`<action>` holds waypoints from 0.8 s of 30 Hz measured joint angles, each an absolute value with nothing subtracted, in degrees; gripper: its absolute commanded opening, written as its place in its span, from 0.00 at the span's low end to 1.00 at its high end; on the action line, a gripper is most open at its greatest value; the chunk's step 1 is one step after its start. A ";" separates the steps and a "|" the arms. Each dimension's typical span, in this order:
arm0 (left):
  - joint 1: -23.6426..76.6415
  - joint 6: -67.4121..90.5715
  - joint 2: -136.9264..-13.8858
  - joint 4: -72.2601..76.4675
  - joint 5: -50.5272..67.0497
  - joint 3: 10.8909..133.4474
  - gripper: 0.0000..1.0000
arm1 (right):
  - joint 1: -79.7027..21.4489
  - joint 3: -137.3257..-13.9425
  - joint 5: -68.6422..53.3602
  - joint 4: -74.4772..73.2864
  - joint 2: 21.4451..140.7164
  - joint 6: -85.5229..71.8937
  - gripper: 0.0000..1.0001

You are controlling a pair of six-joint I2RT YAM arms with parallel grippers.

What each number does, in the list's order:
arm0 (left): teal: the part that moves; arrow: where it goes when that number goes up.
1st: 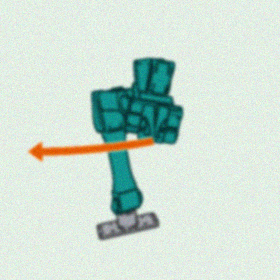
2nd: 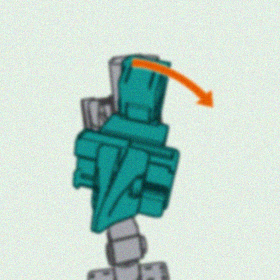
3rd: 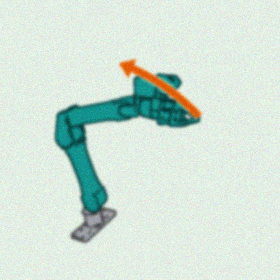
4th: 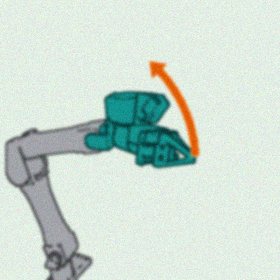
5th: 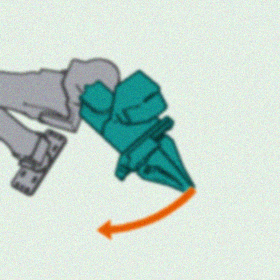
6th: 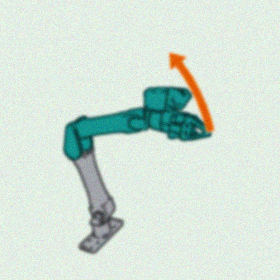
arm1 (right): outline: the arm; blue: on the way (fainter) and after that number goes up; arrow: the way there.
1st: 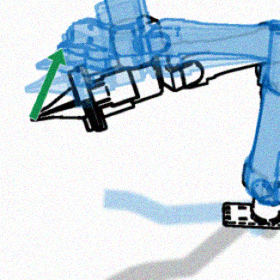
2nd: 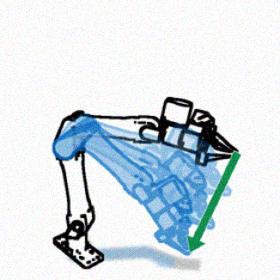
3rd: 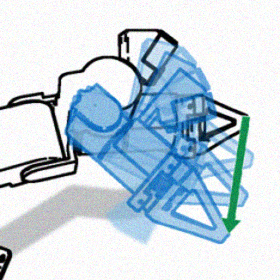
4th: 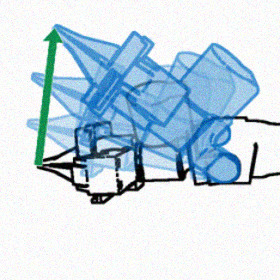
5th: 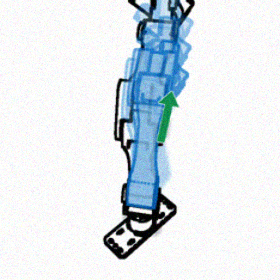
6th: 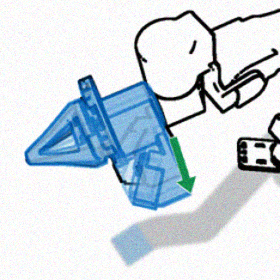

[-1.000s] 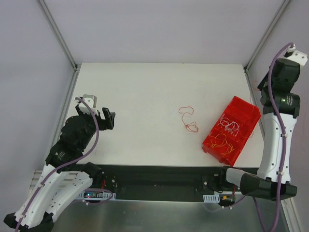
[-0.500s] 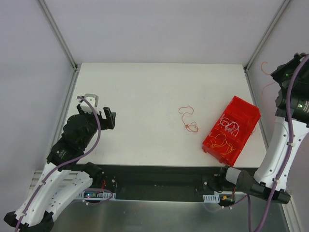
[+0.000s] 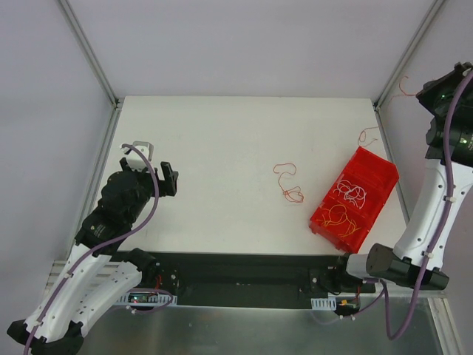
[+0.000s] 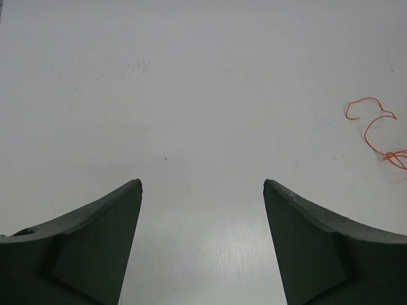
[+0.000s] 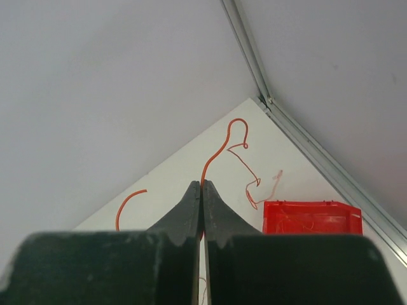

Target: Untangle the cables

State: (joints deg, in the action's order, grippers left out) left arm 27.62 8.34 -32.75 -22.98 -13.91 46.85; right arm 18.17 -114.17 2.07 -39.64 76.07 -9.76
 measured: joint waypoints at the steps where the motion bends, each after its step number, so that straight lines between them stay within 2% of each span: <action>1: 27.62 8.34 -32.71 -22.98 -13.91 46.83 0.77 | 18.17 -112.99 2.07 -39.64 76.16 -9.87 0.01; 6: 27.62 8.34 -32.67 -22.96 -13.91 46.65 0.77 | 18.17 -104.99 2.26 -39.31 74.50 -10.00 0.01; 10: 27.62 8.34 -32.67 -22.98 -13.89 46.54 0.77 | 18.20 -104.92 2.50 -39.24 74.15 -9.82 0.01; 18: 27.51 8.34 -32.67 -22.98 -13.87 46.52 0.77 | 18.31 -117.95 2.52 -40.71 75.88 -9.80 0.01; 24: 27.27 8.34 -32.64 -22.96 -13.87 46.48 0.77 | 18.31 -120.88 2.83 -40.80 74.89 -9.43 0.01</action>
State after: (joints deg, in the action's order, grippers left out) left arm 27.27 8.34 -32.64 -22.96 -13.87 46.48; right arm 18.31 -120.88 2.83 -40.80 74.89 -9.43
